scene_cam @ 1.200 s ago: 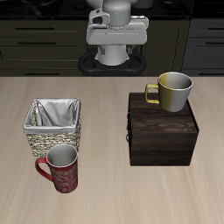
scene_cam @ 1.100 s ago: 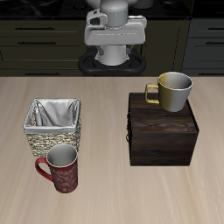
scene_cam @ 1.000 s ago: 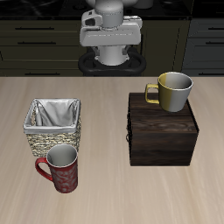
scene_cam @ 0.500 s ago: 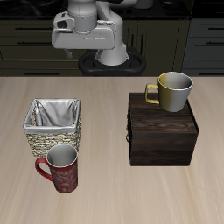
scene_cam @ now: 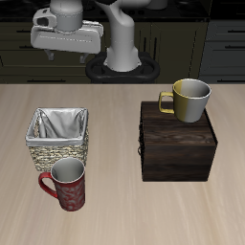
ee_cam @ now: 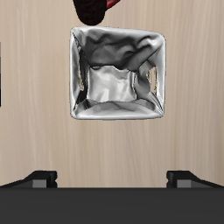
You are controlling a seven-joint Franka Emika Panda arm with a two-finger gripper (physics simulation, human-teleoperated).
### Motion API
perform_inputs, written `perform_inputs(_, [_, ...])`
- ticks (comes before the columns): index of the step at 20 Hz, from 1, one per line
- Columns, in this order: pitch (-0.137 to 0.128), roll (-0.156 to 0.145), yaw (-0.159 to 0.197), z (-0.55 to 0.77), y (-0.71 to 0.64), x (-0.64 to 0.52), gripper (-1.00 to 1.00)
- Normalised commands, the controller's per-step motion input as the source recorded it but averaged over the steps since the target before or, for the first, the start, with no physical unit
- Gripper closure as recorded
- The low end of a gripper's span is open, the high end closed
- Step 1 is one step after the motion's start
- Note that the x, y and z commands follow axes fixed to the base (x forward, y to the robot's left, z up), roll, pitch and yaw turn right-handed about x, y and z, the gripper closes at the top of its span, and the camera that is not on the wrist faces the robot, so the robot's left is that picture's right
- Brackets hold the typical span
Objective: Place the red mug in the basket
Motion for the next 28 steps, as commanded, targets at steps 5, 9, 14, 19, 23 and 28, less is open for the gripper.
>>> perform_inputs(5, [0.037, -0.012, 0.005, 0.04, -0.09, 0.30, -1.00])
perform_inputs(9, [0.009, 0.048, 0.016, 0.19, -0.12, 0.38, -1.00])
perform_inputs(14, [0.038, 0.068, 0.024, 0.13, -0.06, 0.42, -1.00])
perform_inputs(19, [0.006, 0.127, 0.045, 0.18, -0.01, 0.45, -1.00])
perform_inputs(23, [0.000, -0.047, -0.036, 0.09, -0.27, 0.45, -1.00])
perform_inputs(28, [0.002, 0.014, 0.001, 0.01, -0.05, 0.43, -1.00])
